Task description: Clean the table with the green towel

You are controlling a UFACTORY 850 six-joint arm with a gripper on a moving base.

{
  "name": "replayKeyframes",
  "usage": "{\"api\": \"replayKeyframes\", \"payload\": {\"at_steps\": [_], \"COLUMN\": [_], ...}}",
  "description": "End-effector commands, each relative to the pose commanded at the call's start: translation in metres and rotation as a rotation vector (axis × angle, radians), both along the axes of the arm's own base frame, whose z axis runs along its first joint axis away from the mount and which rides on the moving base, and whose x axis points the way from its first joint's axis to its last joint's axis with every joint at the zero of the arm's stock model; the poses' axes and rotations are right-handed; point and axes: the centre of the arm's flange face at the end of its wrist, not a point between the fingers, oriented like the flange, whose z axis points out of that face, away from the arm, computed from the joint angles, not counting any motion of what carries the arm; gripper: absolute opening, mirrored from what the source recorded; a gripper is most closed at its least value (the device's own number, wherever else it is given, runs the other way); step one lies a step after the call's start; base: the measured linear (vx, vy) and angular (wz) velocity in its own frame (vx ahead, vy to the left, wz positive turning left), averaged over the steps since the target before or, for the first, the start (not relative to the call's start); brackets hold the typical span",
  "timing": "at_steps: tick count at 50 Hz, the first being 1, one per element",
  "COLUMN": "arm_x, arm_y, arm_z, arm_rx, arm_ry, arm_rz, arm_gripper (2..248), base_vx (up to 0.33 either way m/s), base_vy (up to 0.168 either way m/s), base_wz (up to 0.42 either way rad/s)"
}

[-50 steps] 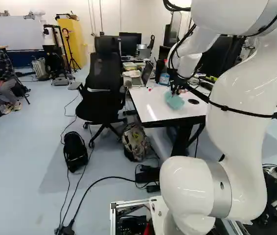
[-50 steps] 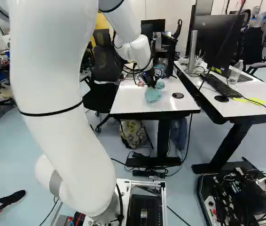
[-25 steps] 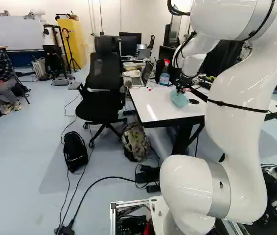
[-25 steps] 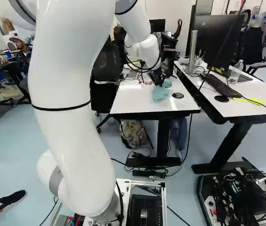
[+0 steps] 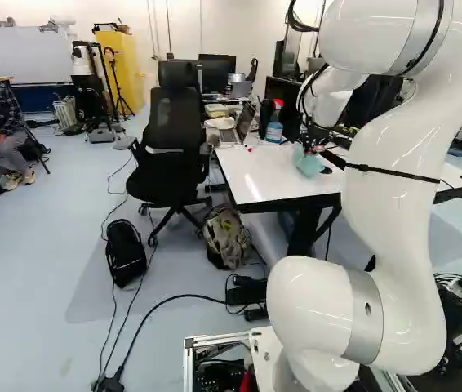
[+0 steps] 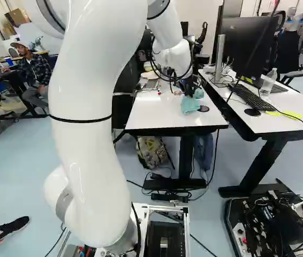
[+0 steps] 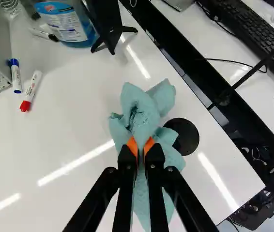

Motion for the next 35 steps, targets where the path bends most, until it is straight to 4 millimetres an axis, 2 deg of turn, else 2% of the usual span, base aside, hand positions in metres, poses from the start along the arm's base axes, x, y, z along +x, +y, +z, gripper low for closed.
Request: {"api": "replayKeyframes", "payload": {"at_steps": [22,29,30,34,35], "arm_x": [0.01,0.01,0.01,0.01,0.01], "arm_y": [-0.039,-0.042,-0.042,-0.042,-0.042], "arm_z": [-0.002,-0.002,-0.002,-0.002,-0.002], "arm_rx": [-0.008,-0.008,-0.008,-0.008,-0.008], "arm_ry": [-0.016,-0.017,-0.017,-0.017,-0.017], "arm_rz": [-0.048,-0.052,-0.052,-0.052,-0.052], "arm_gripper": [36,36,43,43,74], "base_vx": [0.0,0.0,0.0,0.0,0.0], "base_vy": [0.0,0.0,0.0,0.0,0.0], "base_wz": [0.0,0.0,0.0,0.0,0.0]}}
